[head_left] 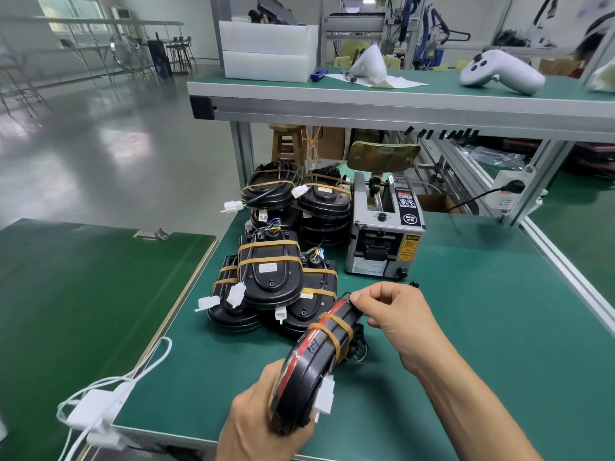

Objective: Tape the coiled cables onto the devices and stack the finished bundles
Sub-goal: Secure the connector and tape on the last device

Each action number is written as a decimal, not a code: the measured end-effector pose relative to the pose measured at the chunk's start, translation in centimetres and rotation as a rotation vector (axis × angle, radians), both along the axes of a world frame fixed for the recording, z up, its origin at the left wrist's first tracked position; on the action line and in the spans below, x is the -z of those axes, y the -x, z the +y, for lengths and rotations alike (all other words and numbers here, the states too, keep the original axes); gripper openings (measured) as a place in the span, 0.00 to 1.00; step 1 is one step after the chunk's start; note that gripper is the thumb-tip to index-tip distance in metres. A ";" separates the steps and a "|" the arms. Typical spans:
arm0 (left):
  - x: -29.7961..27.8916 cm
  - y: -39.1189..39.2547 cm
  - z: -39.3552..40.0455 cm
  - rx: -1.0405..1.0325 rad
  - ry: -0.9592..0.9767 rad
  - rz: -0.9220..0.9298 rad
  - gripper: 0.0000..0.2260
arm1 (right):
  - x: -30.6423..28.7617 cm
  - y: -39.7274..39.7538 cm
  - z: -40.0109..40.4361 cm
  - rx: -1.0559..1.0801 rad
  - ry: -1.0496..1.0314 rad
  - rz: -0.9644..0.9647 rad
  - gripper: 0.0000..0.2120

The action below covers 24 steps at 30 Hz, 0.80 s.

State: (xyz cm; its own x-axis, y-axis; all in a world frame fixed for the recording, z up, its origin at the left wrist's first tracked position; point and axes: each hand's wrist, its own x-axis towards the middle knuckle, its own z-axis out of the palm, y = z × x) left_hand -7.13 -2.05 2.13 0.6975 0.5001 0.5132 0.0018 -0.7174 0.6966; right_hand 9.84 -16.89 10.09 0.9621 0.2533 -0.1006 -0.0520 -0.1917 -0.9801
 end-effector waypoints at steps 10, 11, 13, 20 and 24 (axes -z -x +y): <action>-0.1 0.1 0.2 0.040 0.025 0.013 0.26 | 0.2 0.3 0.3 0.037 0.050 -0.083 0.07; -0.1 0.2 0.2 0.041 0.028 0.009 0.26 | 0.2 0.3 0.3 0.041 0.053 -0.086 0.07; -0.1 0.3 0.2 0.044 0.031 0.004 0.27 | 0.1 0.3 0.3 0.045 0.056 -0.082 0.07; -0.3 0.1 -0.1 0.020 0.027 0.002 0.26 | 0.6 0.0 0.4 0.060 -0.028 0.028 0.06; 0.0 0.0 0.0 0.022 0.051 -0.012 0.26 | 1.2 -0.1 0.6 0.033 -0.078 0.136 0.03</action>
State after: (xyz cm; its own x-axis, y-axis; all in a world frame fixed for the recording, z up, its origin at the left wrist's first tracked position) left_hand -7.18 -2.01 2.17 0.7029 0.5104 0.4954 -0.0221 -0.6805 0.7324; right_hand 9.97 -16.31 8.92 0.9490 0.2339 -0.2116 -0.1901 -0.1111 -0.9755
